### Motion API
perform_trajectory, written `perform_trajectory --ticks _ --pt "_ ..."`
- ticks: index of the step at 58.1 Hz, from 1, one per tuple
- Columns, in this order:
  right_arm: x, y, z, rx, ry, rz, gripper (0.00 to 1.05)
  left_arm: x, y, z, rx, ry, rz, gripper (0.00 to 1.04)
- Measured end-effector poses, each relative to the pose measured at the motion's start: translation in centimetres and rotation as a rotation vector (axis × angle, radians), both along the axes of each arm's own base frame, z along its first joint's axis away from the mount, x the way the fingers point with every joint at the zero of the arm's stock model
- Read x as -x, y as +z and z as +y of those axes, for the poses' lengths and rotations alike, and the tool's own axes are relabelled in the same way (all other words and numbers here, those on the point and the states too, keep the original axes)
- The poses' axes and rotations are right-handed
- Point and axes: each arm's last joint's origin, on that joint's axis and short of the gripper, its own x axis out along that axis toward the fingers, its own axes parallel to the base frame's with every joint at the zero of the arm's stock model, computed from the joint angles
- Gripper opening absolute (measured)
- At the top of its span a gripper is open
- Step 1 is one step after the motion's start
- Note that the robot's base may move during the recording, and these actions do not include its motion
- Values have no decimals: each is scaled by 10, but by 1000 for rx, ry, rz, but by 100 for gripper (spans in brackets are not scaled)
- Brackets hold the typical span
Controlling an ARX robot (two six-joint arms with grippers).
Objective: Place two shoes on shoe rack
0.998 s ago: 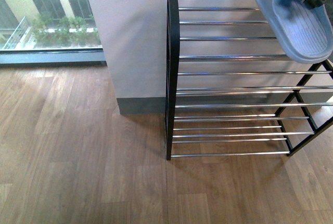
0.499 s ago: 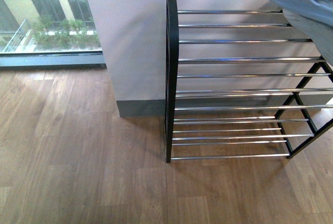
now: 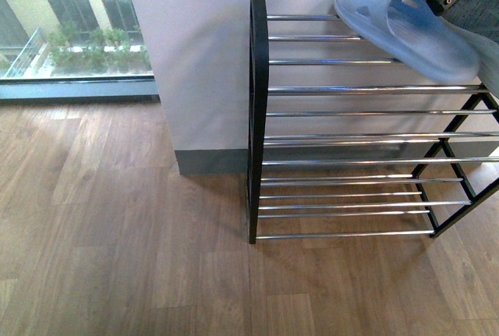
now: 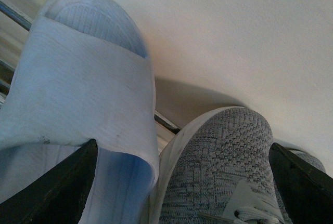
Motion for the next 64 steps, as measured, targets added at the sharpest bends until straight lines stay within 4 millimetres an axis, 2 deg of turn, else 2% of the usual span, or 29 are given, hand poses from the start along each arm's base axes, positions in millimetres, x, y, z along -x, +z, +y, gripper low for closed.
perform_trajectory --ticks 8,18,24,30,35,40,44,48,54,64 --pt "-4 1 -3 -22 -26 -1 95 0 0 0 0 0 0 2" --pt "-3 19 -17 -208 -76 8 95 0 0 0 0 0 0 2" --pt "17 44 -27 -428 -59 83 95 0 0 0 0 0 0 2" --pt "38 70 -30 -522 -20 104 95 0 0 0 0 0 0 2" --pt "67 120 -39 -545 -35 -69 95 0 0 0 0 0 0 2" --pt "83 144 -44 -543 -66 -224 93 0 0 0 0 0 0 2" --pt "92 147 -43 -545 -93 -386 85 0 0 0 0 0 0 2" --pt "108 137 -37 -577 -88 -519 74 0 0 0 0 0 0 2" --pt "129 113 -20 -614 -71 -579 61 0 0 0 0 0 0 2" --pt "169 77 8 -649 -52 -563 36 0 0 0 0 0 0 2"
